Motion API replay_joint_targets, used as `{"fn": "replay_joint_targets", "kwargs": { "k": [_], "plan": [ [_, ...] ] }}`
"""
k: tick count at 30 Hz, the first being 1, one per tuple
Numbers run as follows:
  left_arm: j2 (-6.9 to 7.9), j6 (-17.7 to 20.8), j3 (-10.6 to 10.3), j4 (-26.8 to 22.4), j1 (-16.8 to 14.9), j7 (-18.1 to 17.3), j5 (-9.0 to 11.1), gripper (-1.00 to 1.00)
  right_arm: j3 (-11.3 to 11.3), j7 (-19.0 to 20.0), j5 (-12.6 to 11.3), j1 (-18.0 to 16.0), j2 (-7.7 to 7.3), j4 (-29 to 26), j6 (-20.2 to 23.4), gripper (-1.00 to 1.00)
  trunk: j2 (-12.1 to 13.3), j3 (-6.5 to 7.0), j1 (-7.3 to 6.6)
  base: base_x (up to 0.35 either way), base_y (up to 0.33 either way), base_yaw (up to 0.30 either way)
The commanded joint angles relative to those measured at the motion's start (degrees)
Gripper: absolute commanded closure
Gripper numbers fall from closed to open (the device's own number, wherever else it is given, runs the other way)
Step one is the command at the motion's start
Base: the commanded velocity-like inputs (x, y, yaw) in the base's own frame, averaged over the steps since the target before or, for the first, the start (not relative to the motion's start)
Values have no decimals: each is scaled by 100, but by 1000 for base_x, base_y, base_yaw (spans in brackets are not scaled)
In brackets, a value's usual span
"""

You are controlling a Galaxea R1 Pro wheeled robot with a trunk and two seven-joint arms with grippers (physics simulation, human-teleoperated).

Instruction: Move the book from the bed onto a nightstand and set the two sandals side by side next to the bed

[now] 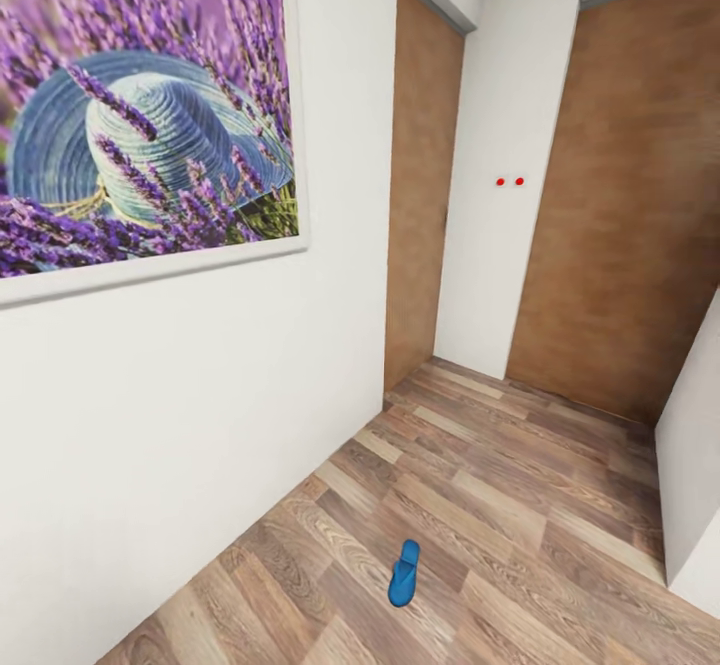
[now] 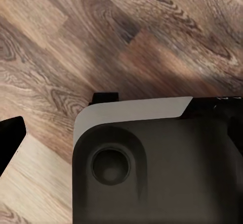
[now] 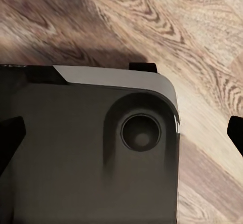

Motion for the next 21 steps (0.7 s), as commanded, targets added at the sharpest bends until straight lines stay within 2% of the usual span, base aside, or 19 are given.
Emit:
{"fn": "replay_joint_targets", "kwargs": {
  "k": [1, 21],
  "plan": [
    [0, -18, -2, 5, -3, -4, -2, -100, 2, 2, 5, -5, 0, 5, -18, -100, -3, -6, 1, 135, 169, -47],
    [1, -21, -2, 5, -3, -4, -2, -100, 3, 8, 5, -1, 0, 5, -17, -100, -3, -6, 1, 201, 213, -18]
  ]
}}
